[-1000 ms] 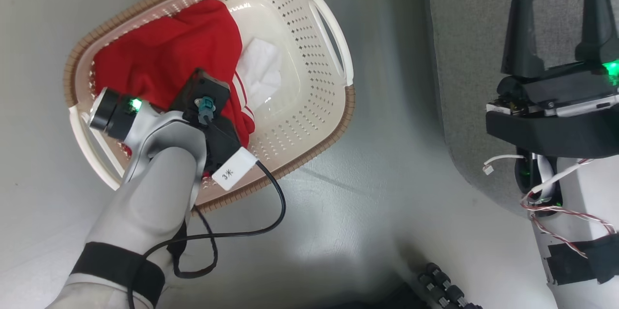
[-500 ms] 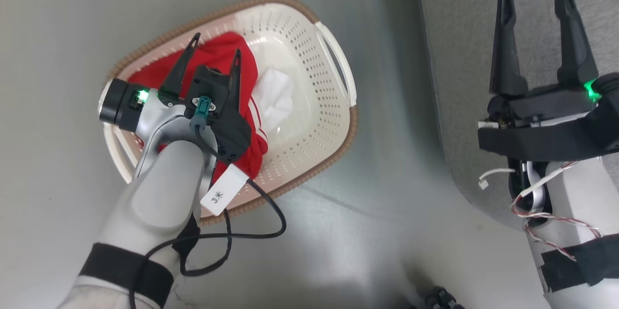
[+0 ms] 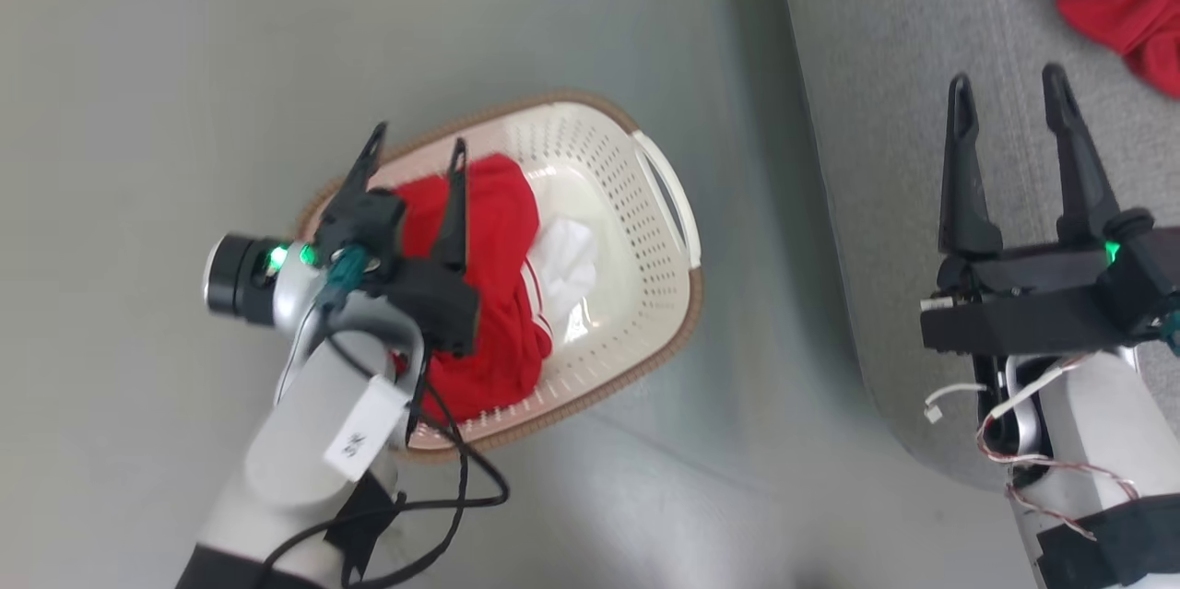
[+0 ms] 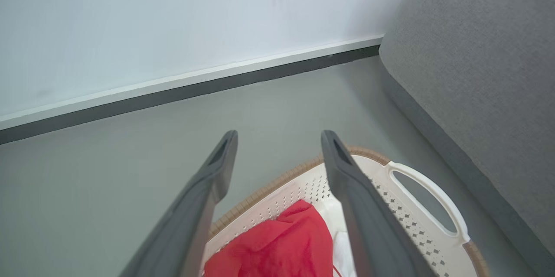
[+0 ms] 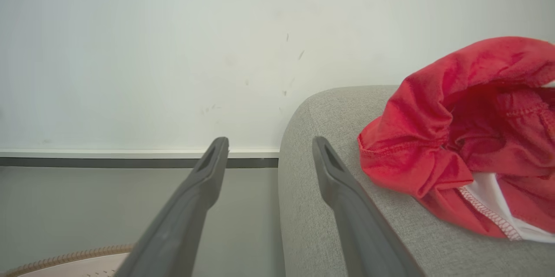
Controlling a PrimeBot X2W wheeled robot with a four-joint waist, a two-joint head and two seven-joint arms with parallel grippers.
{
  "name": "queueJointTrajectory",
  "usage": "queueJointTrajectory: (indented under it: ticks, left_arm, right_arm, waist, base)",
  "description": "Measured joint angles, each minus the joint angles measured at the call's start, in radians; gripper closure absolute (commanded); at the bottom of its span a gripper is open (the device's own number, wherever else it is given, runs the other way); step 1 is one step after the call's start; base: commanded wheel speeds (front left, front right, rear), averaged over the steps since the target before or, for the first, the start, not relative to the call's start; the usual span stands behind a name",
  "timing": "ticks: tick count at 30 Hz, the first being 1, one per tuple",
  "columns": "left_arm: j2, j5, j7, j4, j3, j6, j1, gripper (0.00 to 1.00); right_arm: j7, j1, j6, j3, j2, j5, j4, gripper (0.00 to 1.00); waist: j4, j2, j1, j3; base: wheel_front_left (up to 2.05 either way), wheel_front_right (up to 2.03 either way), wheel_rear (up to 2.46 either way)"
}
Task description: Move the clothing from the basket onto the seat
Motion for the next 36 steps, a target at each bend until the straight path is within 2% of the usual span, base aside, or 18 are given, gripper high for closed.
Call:
queueJointTrajectory:
  ticks: [18, 36]
  left_arm:
    - [0.033, -0.045, -0.003, -0.264, 0.161, 0.002, 0.312, 0.0]
    - [0.075, -0.067, -0.003, -0.449, 0.224, 0.005, 0.613, 0.0]
  right_arm:
    - [0.0, 0.156, 0.0, -0.005, 0.002, 0.003, 0.068, 0.0]
    - [0.0, 0.343, 0.001, 0.025, 0.028, 0.01, 0.105, 0.0]
  waist:
    - [0.083, -0.0001, -0.0001, -0.234]
    - [0.118, 0.0, -0.0001, -0.476]
  base:
    - [0.0, 0.0, 0.0]
    - [0.0, 0.0, 0.0]
